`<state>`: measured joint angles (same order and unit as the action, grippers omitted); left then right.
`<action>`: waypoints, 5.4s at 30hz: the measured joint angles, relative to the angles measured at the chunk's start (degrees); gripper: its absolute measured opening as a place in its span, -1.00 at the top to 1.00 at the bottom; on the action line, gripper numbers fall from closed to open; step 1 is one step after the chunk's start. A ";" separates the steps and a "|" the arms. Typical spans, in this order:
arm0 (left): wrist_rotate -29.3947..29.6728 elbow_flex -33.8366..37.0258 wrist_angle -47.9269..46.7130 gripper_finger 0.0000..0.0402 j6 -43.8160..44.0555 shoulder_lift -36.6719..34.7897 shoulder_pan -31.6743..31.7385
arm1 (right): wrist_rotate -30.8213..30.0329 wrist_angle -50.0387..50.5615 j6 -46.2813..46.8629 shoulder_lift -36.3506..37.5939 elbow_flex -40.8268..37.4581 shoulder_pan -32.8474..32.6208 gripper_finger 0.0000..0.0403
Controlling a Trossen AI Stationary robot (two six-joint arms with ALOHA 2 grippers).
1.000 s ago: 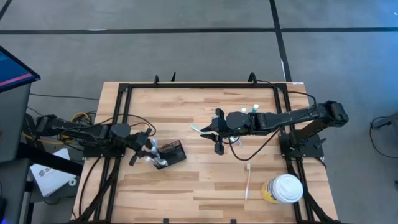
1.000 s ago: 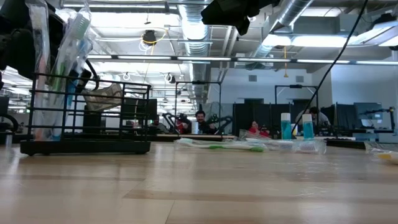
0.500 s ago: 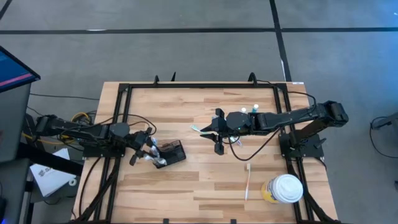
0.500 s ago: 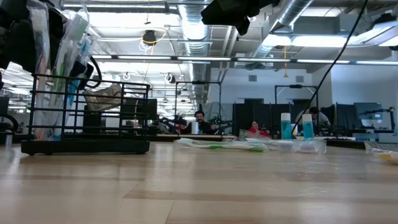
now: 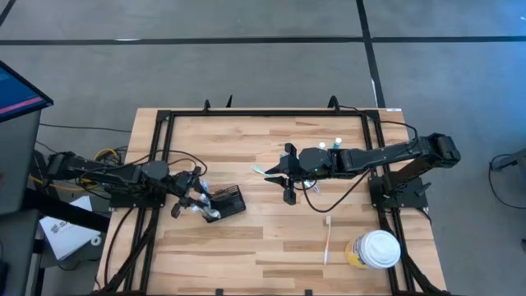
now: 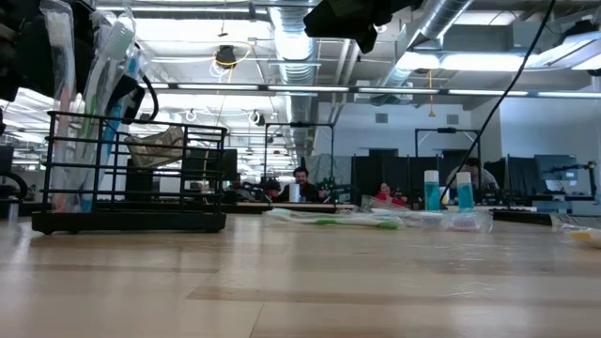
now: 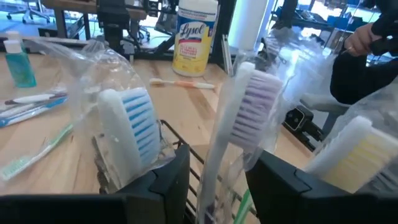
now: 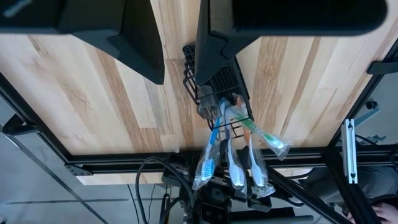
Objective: Pick & Place toothbrushing station
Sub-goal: Put the left purple toothbrush into the top left section of the mesh organizer, then put the left purple toothbrush into the top right section of the mesh organizer
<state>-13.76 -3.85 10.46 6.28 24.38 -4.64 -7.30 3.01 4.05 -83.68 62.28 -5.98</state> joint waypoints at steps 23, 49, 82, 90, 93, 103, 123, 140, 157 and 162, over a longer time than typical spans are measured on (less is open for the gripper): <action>-5.26 -0.01 3.87 0.30 2.83 0.08 0.00 | 0.00 0.02 0.00 0.00 0.00 -0.06 0.59; -9.49 0.47 8.57 0.08 3.11 2.47 0.00 | 0.01 0.02 0.00 0.00 0.00 -0.41 0.59; -10.12 0.97 14.12 0.61 0.91 5.99 0.11 | 0.01 0.04 0.00 0.00 0.00 -0.39 0.59; -7.04 0.97 14.23 0.44 0.06 6.11 0.11 | 0.01 0.04 0.00 0.00 0.00 -0.39 0.59; -7.02 0.97 15.01 0.34 0.05 6.10 0.11 | 0.01 0.04 0.01 0.00 0.00 -0.39 0.59; -7.08 0.95 20.98 0.11 0.33 6.10 0.11 | 0.01 0.04 0.00 0.00 0.00 -0.39 0.59; -0.79 -5.50 31.92 0.21 3.03 8.94 4.70 | 0.01 5.57 0.03 -0.02 0.00 0.01 0.59; -6.49 -21.31 31.55 0.21 3.19 35.69 15.81 | 0.00 28.28 9.20 0.00 0.00 1.54 0.59; -11.20 -29.31 31.67 0.21 3.03 50.72 18.56 | 0.01 44.22 23.58 0.04 -2.36 -0.87 0.59; -11.22 -29.26 31.71 0.21 3.04 50.68 18.54 | -0.05 44.46 26.41 0.04 -6.63 -1.46 0.59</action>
<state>-24.98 -33.10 42.17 9.32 75.06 13.90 -7.35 47.47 30.47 -83.64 55.66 -7.44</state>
